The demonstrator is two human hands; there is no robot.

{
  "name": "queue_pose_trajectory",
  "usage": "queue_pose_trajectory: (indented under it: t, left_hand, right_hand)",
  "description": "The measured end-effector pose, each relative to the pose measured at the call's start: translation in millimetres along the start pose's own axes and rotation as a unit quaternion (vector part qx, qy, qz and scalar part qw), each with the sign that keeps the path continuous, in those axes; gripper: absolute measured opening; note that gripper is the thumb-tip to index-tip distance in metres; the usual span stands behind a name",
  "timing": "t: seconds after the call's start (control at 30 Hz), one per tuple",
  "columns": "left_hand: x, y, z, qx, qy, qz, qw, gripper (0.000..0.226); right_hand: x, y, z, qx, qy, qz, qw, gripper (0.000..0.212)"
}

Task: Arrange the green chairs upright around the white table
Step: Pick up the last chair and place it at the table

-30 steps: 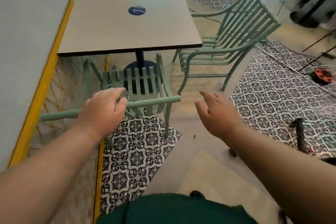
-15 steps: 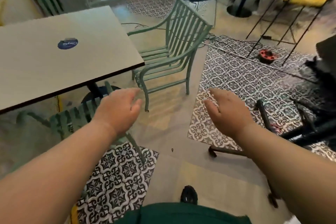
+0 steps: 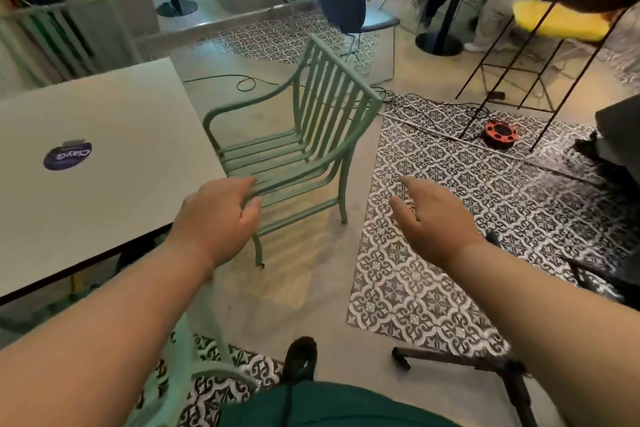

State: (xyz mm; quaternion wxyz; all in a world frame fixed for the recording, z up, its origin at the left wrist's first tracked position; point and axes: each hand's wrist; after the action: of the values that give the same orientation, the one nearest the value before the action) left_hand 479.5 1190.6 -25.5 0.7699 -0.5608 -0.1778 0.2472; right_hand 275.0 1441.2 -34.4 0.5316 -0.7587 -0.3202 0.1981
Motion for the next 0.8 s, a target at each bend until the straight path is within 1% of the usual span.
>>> queue_pose_trajectory:
  t: [0.13,0.3,0.43,0.63,0.8]
  left_hand:
    - [-82.1,3.0,-2.3,-0.003,0.025,-0.002,1.000,0.047]
    - [-172.0,-0.6,9.7,-0.024,0.058,-0.021,0.998,0.049]
    - [-232.3,0.9,29.9,-0.008,0.075,-0.025,0.997,0.052]
    - [-324.4,25.6,90.7,-0.037,0.074,-0.014,0.996,0.051]
    - [-399.1,52.7,147.7,-0.018,0.031,0.001,0.999,0.051]
  right_hand:
    - [-67.7,0.7,3.5,-0.007,0.017,0.016,1.000,0.056]
    - [-133.2,-8.8,14.6,-0.014,0.035,0.015,0.999,0.050]
    - [-177.4,-25.1,36.3,-0.014,0.035,0.027,0.999,0.055]
    - [-265.2,-58.4,106.6,-0.012,0.018,0.045,0.999,0.055]
    - [-354.7,-82.8,184.0,0.000,-0.026,0.022,0.999,0.056]
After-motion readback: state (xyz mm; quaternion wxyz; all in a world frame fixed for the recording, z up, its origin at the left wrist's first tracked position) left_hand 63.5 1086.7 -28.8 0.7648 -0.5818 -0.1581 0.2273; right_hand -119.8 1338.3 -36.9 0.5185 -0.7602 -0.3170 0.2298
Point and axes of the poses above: each hand's wrist, its own x-axis away from the middle knuckle, its own y-axis out of the palm, z = x × y, and after that the axes turned 2 degrees about -z, right-handed
